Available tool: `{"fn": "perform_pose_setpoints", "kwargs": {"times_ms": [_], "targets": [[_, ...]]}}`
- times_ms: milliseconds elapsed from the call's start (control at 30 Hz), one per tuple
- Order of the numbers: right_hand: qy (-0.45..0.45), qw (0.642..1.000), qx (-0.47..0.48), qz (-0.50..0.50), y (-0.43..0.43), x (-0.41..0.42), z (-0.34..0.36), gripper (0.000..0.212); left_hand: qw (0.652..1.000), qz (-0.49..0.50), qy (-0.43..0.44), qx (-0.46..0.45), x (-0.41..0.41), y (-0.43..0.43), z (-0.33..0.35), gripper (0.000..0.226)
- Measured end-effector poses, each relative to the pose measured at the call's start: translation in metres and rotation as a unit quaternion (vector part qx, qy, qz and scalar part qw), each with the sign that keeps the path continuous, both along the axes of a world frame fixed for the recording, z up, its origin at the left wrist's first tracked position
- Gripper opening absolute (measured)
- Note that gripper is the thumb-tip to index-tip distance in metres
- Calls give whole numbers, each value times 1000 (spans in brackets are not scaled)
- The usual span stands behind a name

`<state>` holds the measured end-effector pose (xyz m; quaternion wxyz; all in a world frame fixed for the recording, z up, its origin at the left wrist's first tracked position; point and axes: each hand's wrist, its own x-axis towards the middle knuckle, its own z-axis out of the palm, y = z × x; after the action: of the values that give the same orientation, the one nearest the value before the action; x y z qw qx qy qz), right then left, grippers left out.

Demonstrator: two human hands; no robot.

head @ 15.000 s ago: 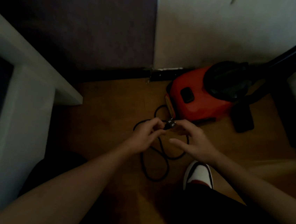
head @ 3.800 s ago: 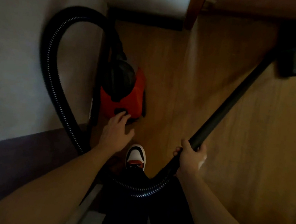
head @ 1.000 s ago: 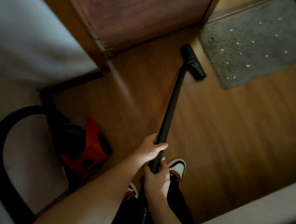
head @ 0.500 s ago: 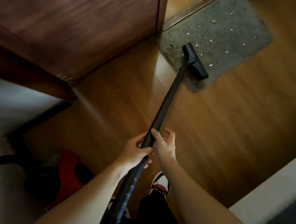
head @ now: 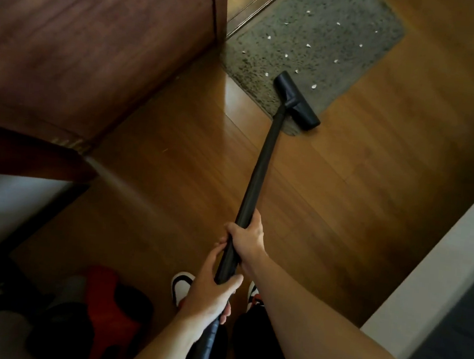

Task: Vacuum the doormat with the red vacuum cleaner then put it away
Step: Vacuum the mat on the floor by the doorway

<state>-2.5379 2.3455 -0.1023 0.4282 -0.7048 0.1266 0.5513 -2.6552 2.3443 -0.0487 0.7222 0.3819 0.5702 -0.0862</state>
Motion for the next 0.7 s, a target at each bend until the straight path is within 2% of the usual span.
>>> {"fn": "perform_pose_setpoints", "kwargs": {"times_ms": [400,700], "targets": [[-31,998,-61,1,6,-72,-7,30,999,-9,27,26,-65,-4,-4,56],[-50,995,-74,33,-1,-98,0,34,1000,-7,18,2,-90,-11,4,59]]}}
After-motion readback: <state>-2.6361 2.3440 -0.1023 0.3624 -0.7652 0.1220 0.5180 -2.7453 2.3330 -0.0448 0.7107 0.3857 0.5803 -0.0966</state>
